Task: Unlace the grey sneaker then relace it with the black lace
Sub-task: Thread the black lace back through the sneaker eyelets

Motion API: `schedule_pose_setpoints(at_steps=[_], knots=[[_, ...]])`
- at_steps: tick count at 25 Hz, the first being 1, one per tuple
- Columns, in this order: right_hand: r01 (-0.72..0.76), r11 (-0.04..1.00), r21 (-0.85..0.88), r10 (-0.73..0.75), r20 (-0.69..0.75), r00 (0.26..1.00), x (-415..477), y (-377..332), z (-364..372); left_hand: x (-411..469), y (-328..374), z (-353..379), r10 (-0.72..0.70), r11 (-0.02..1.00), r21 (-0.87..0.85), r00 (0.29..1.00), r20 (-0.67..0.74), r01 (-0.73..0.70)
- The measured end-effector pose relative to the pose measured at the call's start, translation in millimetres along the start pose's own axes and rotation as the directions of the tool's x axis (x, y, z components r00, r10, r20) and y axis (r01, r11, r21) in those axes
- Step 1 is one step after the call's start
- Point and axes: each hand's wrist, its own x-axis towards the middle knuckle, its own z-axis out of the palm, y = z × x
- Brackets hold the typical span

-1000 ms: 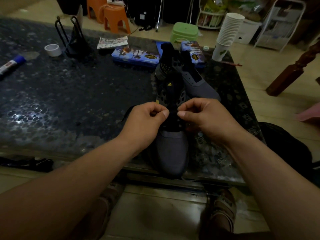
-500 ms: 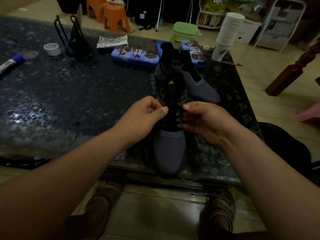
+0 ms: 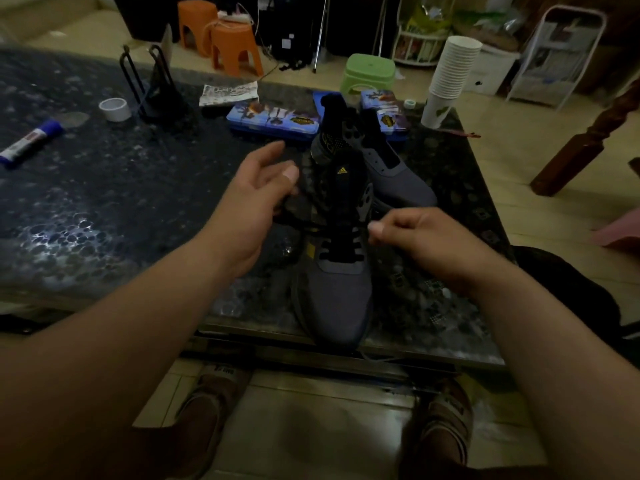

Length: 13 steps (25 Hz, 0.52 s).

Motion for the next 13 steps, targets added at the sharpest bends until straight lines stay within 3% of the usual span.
schedule_pose_setpoints(at_steps=[3, 4, 6, 8, 9, 10, 11, 12, 13], knots=[[-0.028, 0.873, 0.488, 0.155, -0.222, 0.963, 11, 8, -11, -15, -18, -1, -0.123, 0.926, 0.367, 0.989, 0.087, 0.083], [0.0, 0.757, 0.654, 0.217, -0.251, 0.943, 14, 9, -16, -19, -22, -2, -0.15, 0.876, 0.478, 0.98, 0.133, 0.07], [0.104, 0.403, 0.909, 0.309, -0.243, 0.919, 15, 13, -30, -22, -25, -6, -0.168, 0.812, 0.583, 0.964, 0.208, 0.016], [0.239, 0.074, 0.968, 0.35, -0.249, 0.903, 13, 15, -43, -22, -25, -10, -0.174, 0.792, 0.61, 0.953, 0.247, -0.013], [0.262, 0.032, 0.965, 0.36, -0.255, 0.897, 11, 14, -47, -22, -25, -12, -0.173, 0.775, 0.631, 0.951, 0.258, -0.03], [0.233, 0.136, 0.963, 0.362, -0.267, 0.893, 9, 12, -48, -23, -25, -14, -0.173, 0.758, 0.65, 0.946, 0.273, -0.049], [0.154, 0.406, 0.901, 0.339, -0.305, 0.89, 6, 10, -47, -22, -27, -16, -0.178, 0.745, 0.664, 0.94, 0.29, -0.064], [0.048, 0.726, 0.686, 0.256, -0.335, 0.907, 3, 8, -41, -21, -29, -17, -0.184, 0.741, 0.668, 0.933, 0.308, -0.074], [-0.034, 0.938, 0.344, 0.141, -0.29, 0.947, 0, 8, -34, -20, -29, -17, -0.195, 0.743, 0.665, 0.926, 0.323, -0.075]])
